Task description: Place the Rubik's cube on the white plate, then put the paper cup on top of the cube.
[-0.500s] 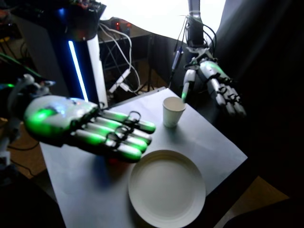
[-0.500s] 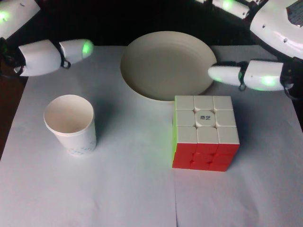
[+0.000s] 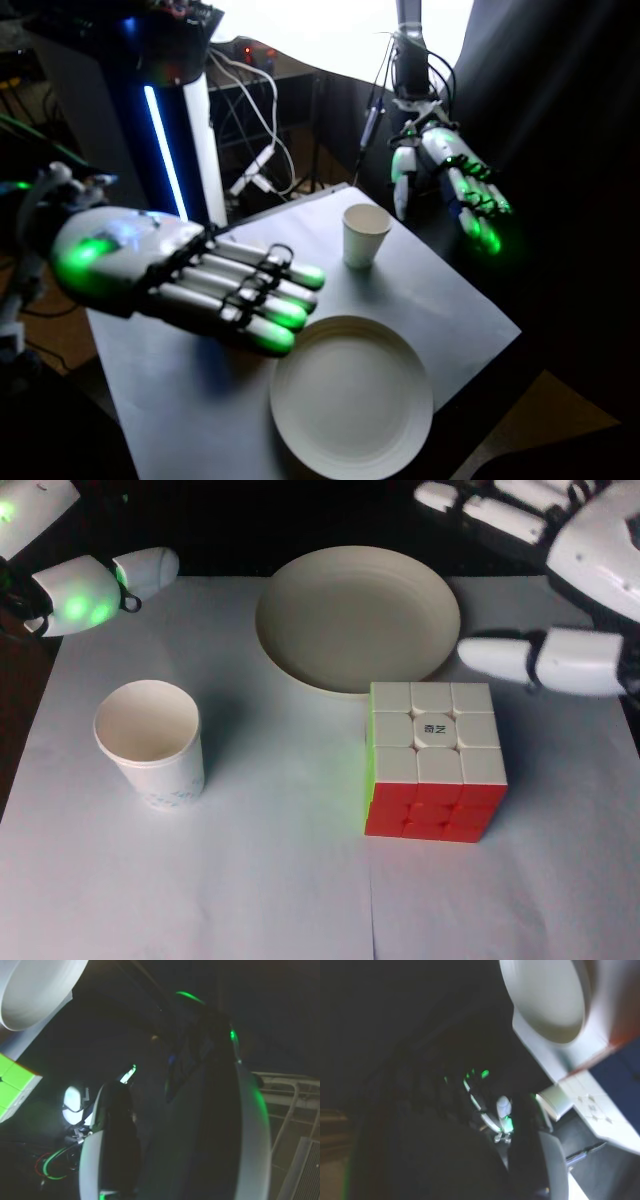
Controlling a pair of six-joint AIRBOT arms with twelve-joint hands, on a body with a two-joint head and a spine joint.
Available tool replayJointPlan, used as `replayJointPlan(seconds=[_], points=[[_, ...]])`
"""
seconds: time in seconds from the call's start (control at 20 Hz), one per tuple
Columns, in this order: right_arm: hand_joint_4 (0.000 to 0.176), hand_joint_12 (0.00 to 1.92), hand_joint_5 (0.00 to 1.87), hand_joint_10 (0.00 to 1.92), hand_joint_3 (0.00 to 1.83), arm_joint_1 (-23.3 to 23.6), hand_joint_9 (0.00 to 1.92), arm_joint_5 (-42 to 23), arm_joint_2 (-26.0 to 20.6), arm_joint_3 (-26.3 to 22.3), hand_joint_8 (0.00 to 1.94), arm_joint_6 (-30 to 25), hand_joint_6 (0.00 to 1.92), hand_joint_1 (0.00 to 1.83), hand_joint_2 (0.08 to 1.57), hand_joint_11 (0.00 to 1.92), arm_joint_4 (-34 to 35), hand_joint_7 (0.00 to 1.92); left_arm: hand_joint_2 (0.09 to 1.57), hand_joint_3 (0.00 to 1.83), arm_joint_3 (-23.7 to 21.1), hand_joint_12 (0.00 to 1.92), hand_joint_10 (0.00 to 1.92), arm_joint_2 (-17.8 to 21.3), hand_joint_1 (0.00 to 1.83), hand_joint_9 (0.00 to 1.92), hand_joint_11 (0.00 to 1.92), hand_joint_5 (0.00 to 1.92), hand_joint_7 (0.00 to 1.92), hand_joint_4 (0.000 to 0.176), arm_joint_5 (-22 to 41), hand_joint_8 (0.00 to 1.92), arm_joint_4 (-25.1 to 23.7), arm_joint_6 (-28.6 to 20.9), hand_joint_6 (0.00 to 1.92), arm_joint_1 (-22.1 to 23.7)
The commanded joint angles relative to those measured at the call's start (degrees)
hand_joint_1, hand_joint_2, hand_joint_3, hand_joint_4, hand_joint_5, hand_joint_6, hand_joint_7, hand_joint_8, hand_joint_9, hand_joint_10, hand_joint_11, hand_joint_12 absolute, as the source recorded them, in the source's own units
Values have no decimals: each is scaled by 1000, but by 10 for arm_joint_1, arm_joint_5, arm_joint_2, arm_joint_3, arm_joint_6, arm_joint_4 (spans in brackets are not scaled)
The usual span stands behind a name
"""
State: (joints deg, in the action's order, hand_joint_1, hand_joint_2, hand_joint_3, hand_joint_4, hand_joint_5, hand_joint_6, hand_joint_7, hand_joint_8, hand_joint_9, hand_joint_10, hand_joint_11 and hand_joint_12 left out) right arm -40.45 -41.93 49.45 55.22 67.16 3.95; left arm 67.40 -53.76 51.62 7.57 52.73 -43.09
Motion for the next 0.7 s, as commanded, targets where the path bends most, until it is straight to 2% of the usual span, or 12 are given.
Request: replayJointPlan(seconds=[0.0, 0.05, 0.1, 0.15, 0.25, 0.3, 0.35, 0.4, 0.45, 0.5, 0.6, 0.65], points=[[92, 613, 0, 11, 0, -5, 50, -96, -4, 1, 0, -44, 0, 302, 1154, 0, -18, 0, 1374, 0, 5, 1314, 46, 4, 458, 160, 0, 151, 116, 51, 69, 5, 5, -2, 3, 6], [99, 416, 0, 2, 0, -25, 55, -113, -7, 1, 0, -97, 0, 393, 1139, 0, -40, 0, 1374, 0, 7, 1264, 40, 3, 418, 178, 0, 150, 132, 43, 67, 4, 8, -2, 2, 6], [67, 483, 0, 6, 0, -44, 71, -132, -9, 1, 0, -146, 0, 405, 1077, 0, -60, 0, 1376, 1, 8, 1273, 39, 3, 423, 193, 0, 152, 135, 31, 66, 1, 10, -2, 1, 6], [59, 556, 0, 6, 0, -52, 76, -140, -11, -1, 0, -167, 0, 423, 1046, 0, -68, 0, 1378, 1, 9, 1289, 44, 4, 406, 212, 0, 153, 139, 30, 65, 2, 12, -2, 1, 6], [76, 547, 0, 12, 0, -63, 106, -150, -12, -10, 0, -201, 0, 398, 1016, 0, -93, 0, 1375, 0, 10, 1235, 25, 4, 408, 191, 0, 154, 126, 33, 65, 1, 17, -2, 0, 5], [99, 334, 0, 3, 0, -67, 66, -150, -11, -16, 0, -202, 0, 480, 1033, 0, -100, 0, 1375, 0, 11, 1211, 22, 4, 418, 192, 0, 164, 128, 27, 65, 1, 19, -2, 3, 5], [75, 301, 0, 0, 0, -71, 40, -152, -9, -21, 0, -202, 0, 466, 1023, 0, -107, 0, 1388, 3, 12, 1289, 29, 4, 430, 221, 0, 174, 144, 29, 65, 3, 20, -2, 4, 5], [95, 144, 0, 0, 0, -77, 0, -153, -3, -24, 0, -204, 0, 480, 990, 0, -109, 0, 1385, 0, 12, 1317, 27, 3, 454, 229, 0, 182, 154, 31, 65, 4, 20, -2, 5, 5], [81, 128, 0, 0, 0, -87, 0, -155, 5, -24, 0, -211, 0, 499, 985, 0, -110, 0, 1381, 0, 13, 1274, 23, 2, 441, 229, 0, 181, 155, 40, 64, 2, 21, -2, 2, 5], [79, 244, 0, 0, 0, -95, 0, -155, 14, -22, 0, -216, 0, 474, 971, 0, -110, 0, 1373, 0, 14, 1311, 21, 1, 424, 232, 0, 183, 156, 61, 62, 0, 21, -1, 2, 5], [64, 846, 0, 0, 0, -111, 0, -155, 48, -2, 0, -250, 0, 526, 946, 0, -110, 0, 1381, 1, 14, 1471, 28, 0, 484, 262, 0, 197, 181, 36, 61, 0, 22, -1, 3, 5], [65, 897, 0, 0, 0, -113, 0, -155, 58, 5, 0, -253, 0, 525, 943, 0, -110, 0, 1382, 1, 14, 1472, 27, 0, 485, 260, 0, 197, 180, 37, 61, 0, 23, -1, 2, 4]])
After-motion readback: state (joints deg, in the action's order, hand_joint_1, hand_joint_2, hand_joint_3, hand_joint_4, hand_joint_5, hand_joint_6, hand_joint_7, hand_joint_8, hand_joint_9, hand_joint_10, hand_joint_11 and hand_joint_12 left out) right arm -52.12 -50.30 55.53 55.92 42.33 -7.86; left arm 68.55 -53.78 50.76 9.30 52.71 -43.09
